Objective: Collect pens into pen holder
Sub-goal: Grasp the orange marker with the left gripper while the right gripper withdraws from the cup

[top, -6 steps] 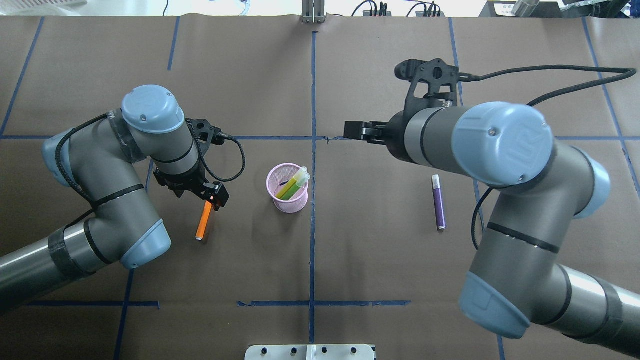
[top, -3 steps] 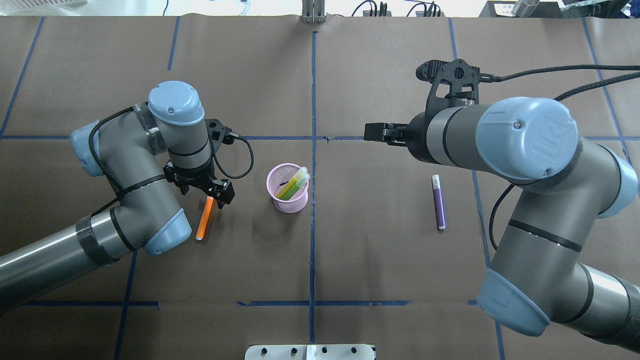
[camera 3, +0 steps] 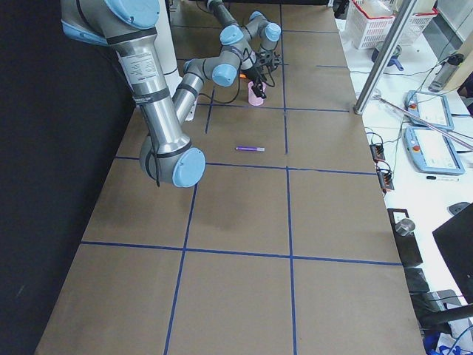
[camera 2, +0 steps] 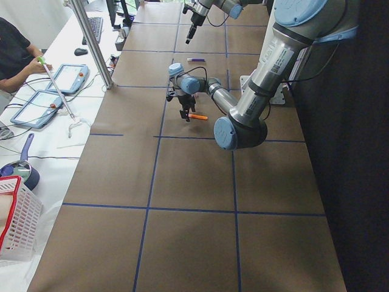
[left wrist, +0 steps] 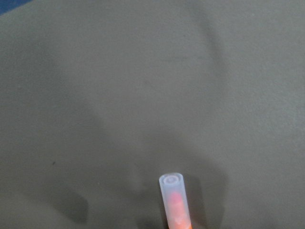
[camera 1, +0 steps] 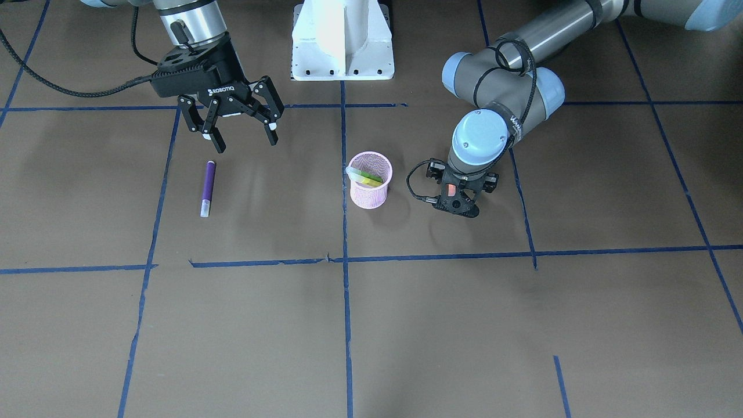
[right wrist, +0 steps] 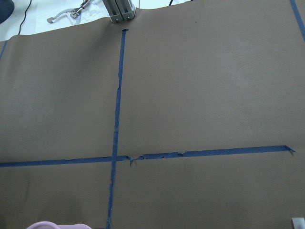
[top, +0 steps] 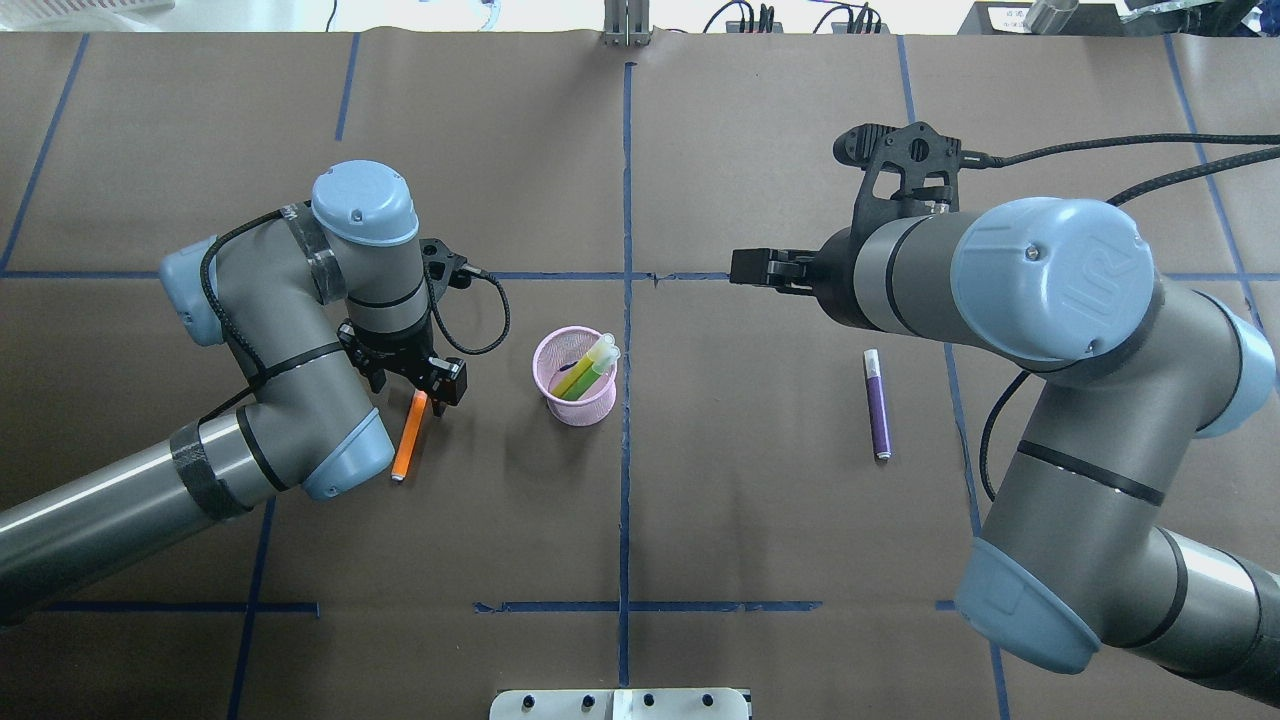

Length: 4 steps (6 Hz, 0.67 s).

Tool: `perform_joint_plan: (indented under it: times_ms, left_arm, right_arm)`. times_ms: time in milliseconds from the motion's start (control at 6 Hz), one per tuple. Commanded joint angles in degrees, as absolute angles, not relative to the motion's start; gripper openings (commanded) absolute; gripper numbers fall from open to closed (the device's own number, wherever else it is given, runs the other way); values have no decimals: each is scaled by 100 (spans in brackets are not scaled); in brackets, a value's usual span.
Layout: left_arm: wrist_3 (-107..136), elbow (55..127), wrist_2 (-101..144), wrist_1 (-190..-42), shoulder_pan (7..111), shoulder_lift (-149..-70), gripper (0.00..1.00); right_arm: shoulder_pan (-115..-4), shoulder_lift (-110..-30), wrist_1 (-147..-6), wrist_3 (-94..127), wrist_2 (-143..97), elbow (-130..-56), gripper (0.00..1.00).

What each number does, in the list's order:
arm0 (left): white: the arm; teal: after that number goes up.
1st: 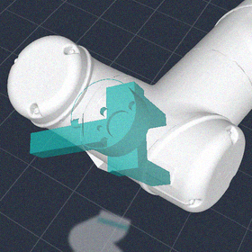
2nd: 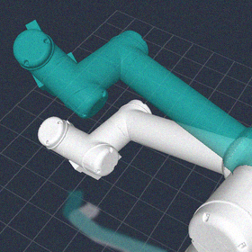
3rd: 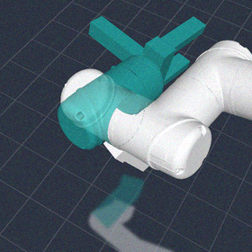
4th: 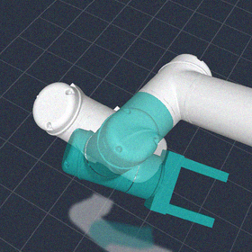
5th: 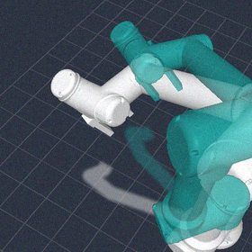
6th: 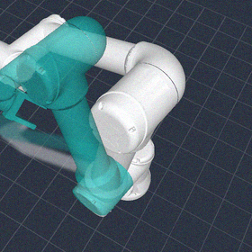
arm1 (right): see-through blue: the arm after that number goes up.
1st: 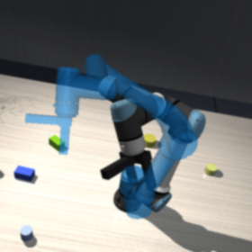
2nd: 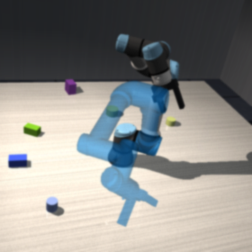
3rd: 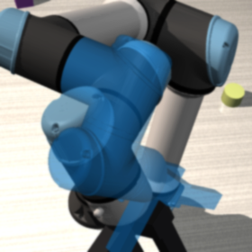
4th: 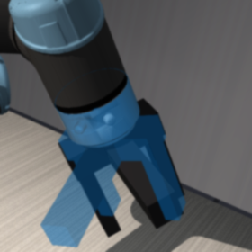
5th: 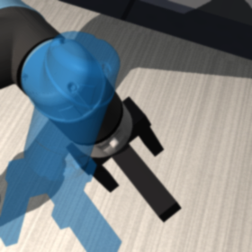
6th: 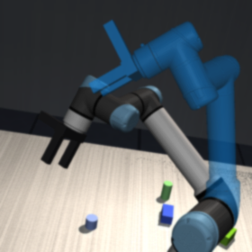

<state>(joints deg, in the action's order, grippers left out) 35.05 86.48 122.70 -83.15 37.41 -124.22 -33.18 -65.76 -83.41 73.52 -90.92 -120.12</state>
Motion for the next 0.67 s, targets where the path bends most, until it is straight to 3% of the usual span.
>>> perform_joint_plan:
  times_ms: [0, 333, 500]
  left_arm:
    - [3498, 8648, 12287, -8314, 3744, -12437, 37]
    - [3498, 8692, 12287, -8314, 3744, -12437, 8]
    - [3498, 8727, 12287, -8306, 3753, -12445, 1]
  right_arm:
    - [-3305, -6574, -8341, 7356, -9062, -11988, 100]
    - [-3305, -6530, -8341, 7365, -9053, -11997, 100]
    - [-3305, -6522, -8332, 7365, -9053, -12006, 100]
